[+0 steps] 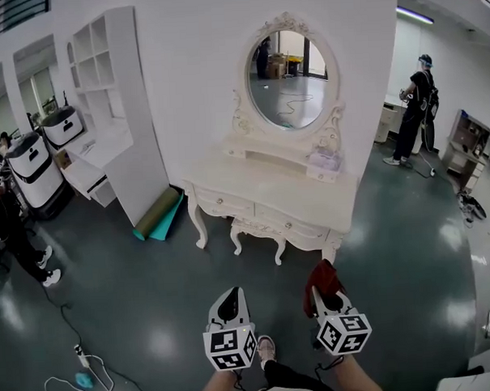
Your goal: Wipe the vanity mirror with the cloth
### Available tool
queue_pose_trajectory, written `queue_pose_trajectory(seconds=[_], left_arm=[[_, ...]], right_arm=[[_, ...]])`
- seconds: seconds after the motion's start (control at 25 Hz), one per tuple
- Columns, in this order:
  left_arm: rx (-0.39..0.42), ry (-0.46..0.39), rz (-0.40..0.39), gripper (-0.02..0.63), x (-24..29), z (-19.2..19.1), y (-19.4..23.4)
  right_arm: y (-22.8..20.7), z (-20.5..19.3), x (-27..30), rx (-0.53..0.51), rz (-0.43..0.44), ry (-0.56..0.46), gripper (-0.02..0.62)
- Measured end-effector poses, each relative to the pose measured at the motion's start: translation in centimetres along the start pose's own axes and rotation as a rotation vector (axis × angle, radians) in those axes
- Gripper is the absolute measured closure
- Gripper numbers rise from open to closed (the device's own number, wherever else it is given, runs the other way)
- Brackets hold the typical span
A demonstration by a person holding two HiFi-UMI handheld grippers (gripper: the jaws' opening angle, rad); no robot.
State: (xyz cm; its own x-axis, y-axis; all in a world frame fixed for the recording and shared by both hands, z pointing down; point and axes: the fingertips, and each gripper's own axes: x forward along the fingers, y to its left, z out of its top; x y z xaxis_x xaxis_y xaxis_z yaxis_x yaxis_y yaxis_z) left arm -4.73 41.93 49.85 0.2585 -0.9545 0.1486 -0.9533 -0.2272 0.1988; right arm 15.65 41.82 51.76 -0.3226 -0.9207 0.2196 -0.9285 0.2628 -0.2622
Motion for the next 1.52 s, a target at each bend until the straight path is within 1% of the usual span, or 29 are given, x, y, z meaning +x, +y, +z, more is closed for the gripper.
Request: queue_pose_trajectory(seconds=[0.16, 0.32, 0.44, 0.64, 0.84, 0.96, 1.08, 1.24, 1.4, 1.52], left_arm=[[-0.006, -0.004, 0.015, 0.595, 3.0, 0.6, 1.6], [-0.013, 0.009, 0.031, 0.595, 7.9, 0.9, 3.5], [-0.019, 0.026, 0.031, 0.595, 12.4, 1.6, 4.2], [0.009, 0.042, 0.018, 0.595, 19.2, 3.5, 4.9], [0.017, 0.105, 0.054, 0.595, 24.8, 3.8, 6.5], [0.007, 0.135, 0.055, 0.595, 27.2, 3.6, 7.2], [0.007, 0.156, 0.041, 0.595, 29.5, 3.2, 7.5], [0.013, 0.171, 0.0, 0.595, 33.2, 3.3, 7.8], [0.023, 0.165, -0.052, 0.595, 38.3, 4.1, 8.7], [0.034, 0.157, -0.104, 0.595, 42.9, 5.5, 9.6]], right_arm=[[-0.9, 0.3, 3.7, 0.002, -0.003, 0.021, 0.531], [-1.7, 1.6, 8.7, -0.012, 0.009, 0.021, 0.531], [-3.0, 3.4, 12.7, -0.002, 0.013, 0.017, 0.531], [-5.9, 7.1, 18.5, 0.003, 0.001, -0.021, 0.531], [-8.8, 9.1, 23.3, 0.04, -0.019, -0.038, 0.531], [-9.5, 9.3, 25.4, 0.051, -0.016, -0.024, 0.531], [-10.3, 9.4, 26.9, 0.047, -0.029, -0.017, 0.531], [-11.5, 9.7, 29.0, 0.06, -0.065, -0.023, 0.531], [-12.7, 10.3, 32.3, 0.069, -0.116, -0.039, 0.531], [-13.0, 12.1, 35.8, 0.075, -0.155, -0.077, 0.531]])
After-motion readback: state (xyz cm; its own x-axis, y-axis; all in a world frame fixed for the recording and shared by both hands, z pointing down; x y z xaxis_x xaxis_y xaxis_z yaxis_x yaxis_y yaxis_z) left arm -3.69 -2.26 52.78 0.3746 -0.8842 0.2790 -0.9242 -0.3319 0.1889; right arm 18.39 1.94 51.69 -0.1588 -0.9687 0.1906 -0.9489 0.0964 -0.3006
